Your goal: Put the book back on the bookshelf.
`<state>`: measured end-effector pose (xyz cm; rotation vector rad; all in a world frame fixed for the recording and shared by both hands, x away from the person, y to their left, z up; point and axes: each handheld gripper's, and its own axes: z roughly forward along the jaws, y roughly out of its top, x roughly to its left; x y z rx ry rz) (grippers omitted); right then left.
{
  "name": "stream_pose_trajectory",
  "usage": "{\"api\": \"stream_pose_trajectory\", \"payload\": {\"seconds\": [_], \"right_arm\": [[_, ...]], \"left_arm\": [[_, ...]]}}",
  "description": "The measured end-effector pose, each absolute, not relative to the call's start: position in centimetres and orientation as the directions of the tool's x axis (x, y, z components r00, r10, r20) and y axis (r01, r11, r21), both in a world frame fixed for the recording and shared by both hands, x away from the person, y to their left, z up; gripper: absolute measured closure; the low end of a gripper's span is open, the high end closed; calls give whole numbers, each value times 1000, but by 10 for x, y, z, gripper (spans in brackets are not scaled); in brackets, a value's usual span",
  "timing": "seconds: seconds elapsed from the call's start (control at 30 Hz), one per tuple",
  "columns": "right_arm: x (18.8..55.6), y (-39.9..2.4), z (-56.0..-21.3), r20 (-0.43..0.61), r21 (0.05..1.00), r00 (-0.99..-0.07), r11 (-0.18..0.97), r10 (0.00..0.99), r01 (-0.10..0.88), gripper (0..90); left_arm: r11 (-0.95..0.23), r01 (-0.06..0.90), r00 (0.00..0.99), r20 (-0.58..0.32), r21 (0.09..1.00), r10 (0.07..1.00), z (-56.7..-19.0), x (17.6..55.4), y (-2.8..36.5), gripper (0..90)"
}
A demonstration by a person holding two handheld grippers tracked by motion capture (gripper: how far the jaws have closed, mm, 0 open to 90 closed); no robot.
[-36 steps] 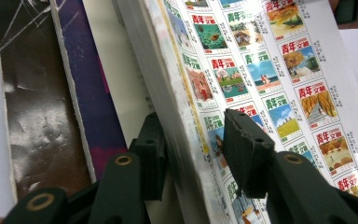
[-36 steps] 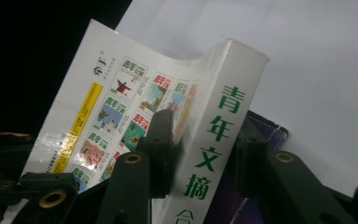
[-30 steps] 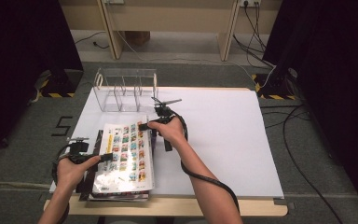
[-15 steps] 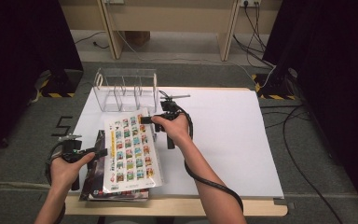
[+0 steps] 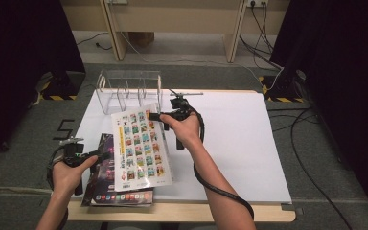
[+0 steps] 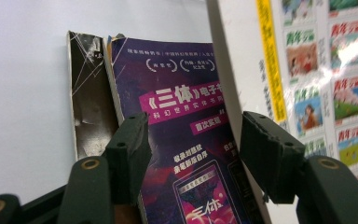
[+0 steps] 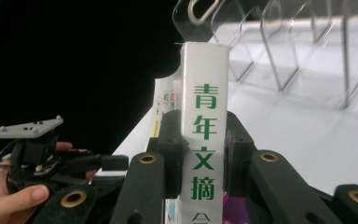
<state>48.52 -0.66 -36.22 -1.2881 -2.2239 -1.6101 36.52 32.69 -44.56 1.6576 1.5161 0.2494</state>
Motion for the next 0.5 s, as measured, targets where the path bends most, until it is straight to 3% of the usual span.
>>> {"api": "stream_pose_trajectory", "payload": {"seconds": [0.5], "right_arm": [[491, -12, -319, 360, 854, -653, 46, 666, 519, 741]], "left_arm": [[98, 716, 251, -386, 692, 888, -445, 366, 326, 423]]}}
